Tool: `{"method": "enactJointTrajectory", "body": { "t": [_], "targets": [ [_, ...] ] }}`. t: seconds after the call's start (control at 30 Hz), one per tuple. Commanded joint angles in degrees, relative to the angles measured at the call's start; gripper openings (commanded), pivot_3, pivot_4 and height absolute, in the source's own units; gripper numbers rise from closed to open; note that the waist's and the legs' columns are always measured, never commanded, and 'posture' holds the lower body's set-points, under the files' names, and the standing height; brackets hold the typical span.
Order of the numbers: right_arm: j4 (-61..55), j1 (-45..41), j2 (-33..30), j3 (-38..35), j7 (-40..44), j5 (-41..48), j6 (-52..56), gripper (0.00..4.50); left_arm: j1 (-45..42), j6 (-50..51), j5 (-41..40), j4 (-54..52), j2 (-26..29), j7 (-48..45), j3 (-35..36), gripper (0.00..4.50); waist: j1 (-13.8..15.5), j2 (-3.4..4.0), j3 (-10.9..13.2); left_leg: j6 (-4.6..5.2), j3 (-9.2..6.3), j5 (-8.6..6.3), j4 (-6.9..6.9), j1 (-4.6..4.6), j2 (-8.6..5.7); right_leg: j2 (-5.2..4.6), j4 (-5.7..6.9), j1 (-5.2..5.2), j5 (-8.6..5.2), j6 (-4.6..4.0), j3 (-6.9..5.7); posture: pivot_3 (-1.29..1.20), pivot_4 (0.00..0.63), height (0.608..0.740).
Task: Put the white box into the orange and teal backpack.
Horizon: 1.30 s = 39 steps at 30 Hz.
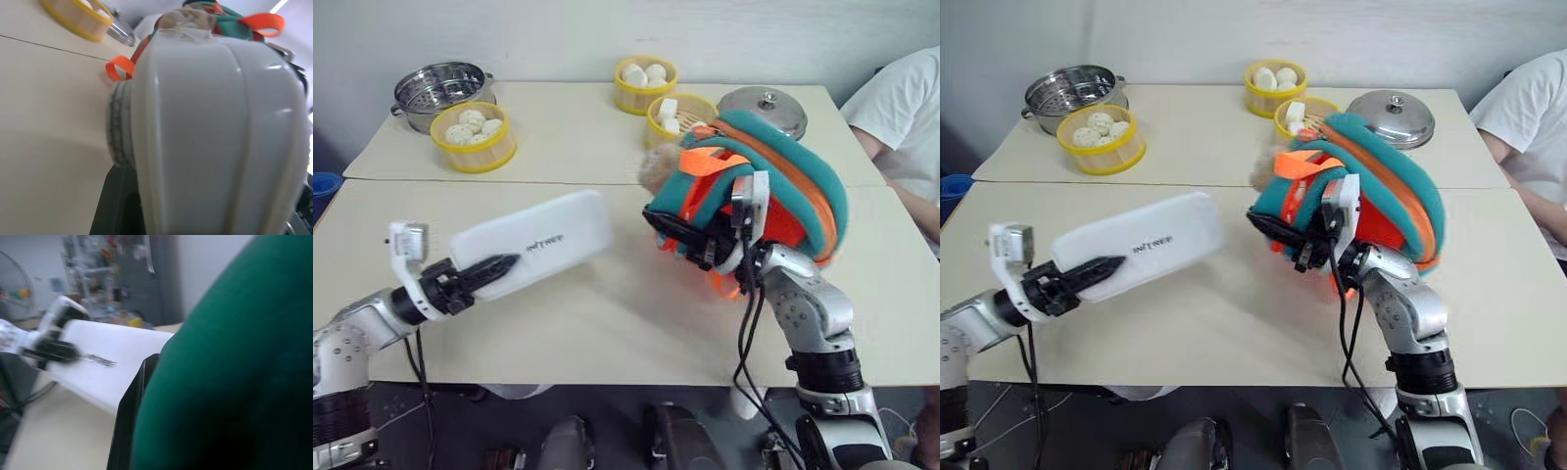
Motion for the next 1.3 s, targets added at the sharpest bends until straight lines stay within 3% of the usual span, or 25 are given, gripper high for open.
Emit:
{"method": "enactJointTrajectory", "body": {
  "t": [0.03,0.17,0.27,0.43,0.67,0.77,1.0,1.1,1.3],
  "targets": [
    [-9.9,4.5,-8.9,-7.2,-1.4,20.4,13.3,0.03,0.5,1.9,-4.6,-0.3,3.8,0.3,7.3,1.22,0.4,-0.01,0.0,0.04,-0.08,-0.05,0.0,-0.04,-0.02,-0.02,-0.03,0.0,0.0,0.0,-0.02,0.0,0.15,0.74],
    [-11.8,13.1,-22.3,-15.3,1.5,28.6,20.3,0.03,2.4,3.0,-6.0,-3.9,7.1,-0.6,10.3,1.22,1.0,-0.05,0.0,0.22,-0.24,-0.16,0.04,-0.33,-0.15,-0.17,-0.33,-0.05,-0.01,-0.01,-0.04,0.0,0.15,0.74],
    [-10.1,16.2,-27.3,-19.5,3.0,29.3,20.9,0.03,2.3,2.7,-7.4,-7.4,7.8,-0.5,10.2,1.22,1.3,-0.1,0.0,0.28,-0.26,-0.19,0.04,-0.41,-0.16,-0.19,-0.45,-0.07,-0.01,-0.01,-0.06,0.0,0.15,0.74],
    [-6.5,16.2,-29.6,-19.1,6.6,22.8,18.9,0.03,-1.5,-3.8,-2.1,-14.6,6.5,-2.1,0.2,1.22,1.5,-0.13,0.0,0.26,-0.3,-0.02,0.06,-0.42,-0.16,-0.16,-0.43,-0.06,0.01,0.02,-0.1,0.0,0.15,0.74],
    [-4.3,14.8,-29.6,-17.1,9.9,18.2,17.8,0.03,-14.8,-13.8,5.4,-14.0,0.3,-1.4,-12.1,1.22,1.8,-0.14,0.0,0.3,-0.28,0.07,0.13,-0.51,-0.2,-0.06,-0.35,-0.07,0.09,0.15,-0.09,0.0,0.15,0.74],
    [-5.3,15.6,-28.2,-16.7,8.8,17.8,17.7,0.03,-16.1,-16.3,9.0,-14.0,2.0,-5.0,-15.8,1.22,1.5,-0.14,0.0,0.28,-0.2,0.08,0.15,-0.52,-0.18,0.01,-0.39,-0.09,0.11,0.18,-0.01,0.0,0.15,0.74],
    [-7.0,17.3,-27.1,-16.5,8.0,18.4,18.8,0.03,-25.0,-19.4,14.2,-9.6,2.1,-7.3,-21.5,1.22,2.0,-0.19,0.1,0.08,-0.21,0.27,0.2,-0.54,-0.16,0.08,-0.41,-0.1,0.14,0.25,0.01,0.0,0.15,0.74],
    [-7.1,18.3,-28.1,-17.2,8.9,19.3,19.9,0.03,-30.2,-14.0,7.6,-5.4,2.8,-10.9,-18.5,1.22,2.3,-0.19,0.1,0.31,-0.19,0.19,0.23,-0.54,-0.19,0.07,-0.38,-0.08,0.18,0.32,0.07,0.0,0.15,0.74],
    [-7.3,19.0,-28.6,-17.9,9.1,19.5,20.2,0.03,-32.7,-14.0,9.7,0.4,6.3,-17.1,-19.2,1.22,1.4,-0.19,0.1,-0.09,-0.15,0.4,0.16,-0.52,-0.13,0.13,-0.36,-0.15,0.16,0.28,0.08,0.0,0.15,0.74]
  ]
}}
